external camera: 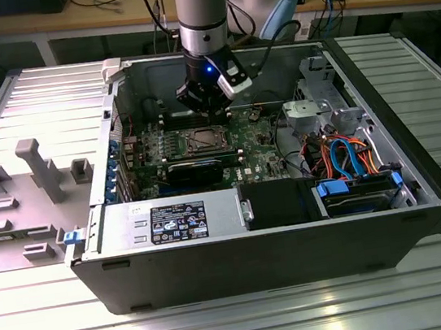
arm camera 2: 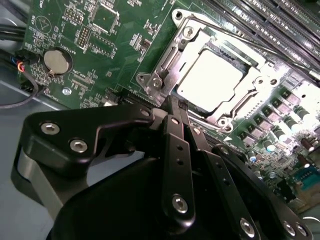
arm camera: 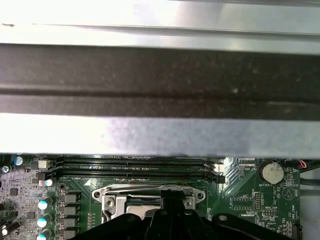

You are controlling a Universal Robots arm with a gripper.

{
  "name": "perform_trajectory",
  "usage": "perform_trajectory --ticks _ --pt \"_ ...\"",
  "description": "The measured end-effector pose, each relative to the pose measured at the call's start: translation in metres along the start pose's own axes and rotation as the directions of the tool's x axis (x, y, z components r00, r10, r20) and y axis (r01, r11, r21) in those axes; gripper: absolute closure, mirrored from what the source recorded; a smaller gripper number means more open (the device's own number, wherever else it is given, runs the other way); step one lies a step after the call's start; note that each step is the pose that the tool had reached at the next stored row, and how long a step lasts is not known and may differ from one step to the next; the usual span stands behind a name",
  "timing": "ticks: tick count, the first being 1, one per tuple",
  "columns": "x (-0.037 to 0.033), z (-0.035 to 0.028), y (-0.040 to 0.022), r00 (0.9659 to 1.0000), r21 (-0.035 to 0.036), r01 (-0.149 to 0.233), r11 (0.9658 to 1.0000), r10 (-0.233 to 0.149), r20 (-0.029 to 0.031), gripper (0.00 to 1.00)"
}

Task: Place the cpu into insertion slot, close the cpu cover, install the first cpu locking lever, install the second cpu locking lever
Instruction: 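Install the second cpu locking lever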

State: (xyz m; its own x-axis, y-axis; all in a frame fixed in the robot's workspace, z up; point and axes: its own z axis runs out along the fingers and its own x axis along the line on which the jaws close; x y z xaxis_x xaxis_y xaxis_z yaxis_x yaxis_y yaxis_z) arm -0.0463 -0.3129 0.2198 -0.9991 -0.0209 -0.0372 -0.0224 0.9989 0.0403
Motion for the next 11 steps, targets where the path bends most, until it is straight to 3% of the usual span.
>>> perform_trajectory --ticks 11 --pt "0.0001 -0.0001 -0.0024 1.0000 -0.0001 0.000 1.0000 0.000 0.0001 0.89"
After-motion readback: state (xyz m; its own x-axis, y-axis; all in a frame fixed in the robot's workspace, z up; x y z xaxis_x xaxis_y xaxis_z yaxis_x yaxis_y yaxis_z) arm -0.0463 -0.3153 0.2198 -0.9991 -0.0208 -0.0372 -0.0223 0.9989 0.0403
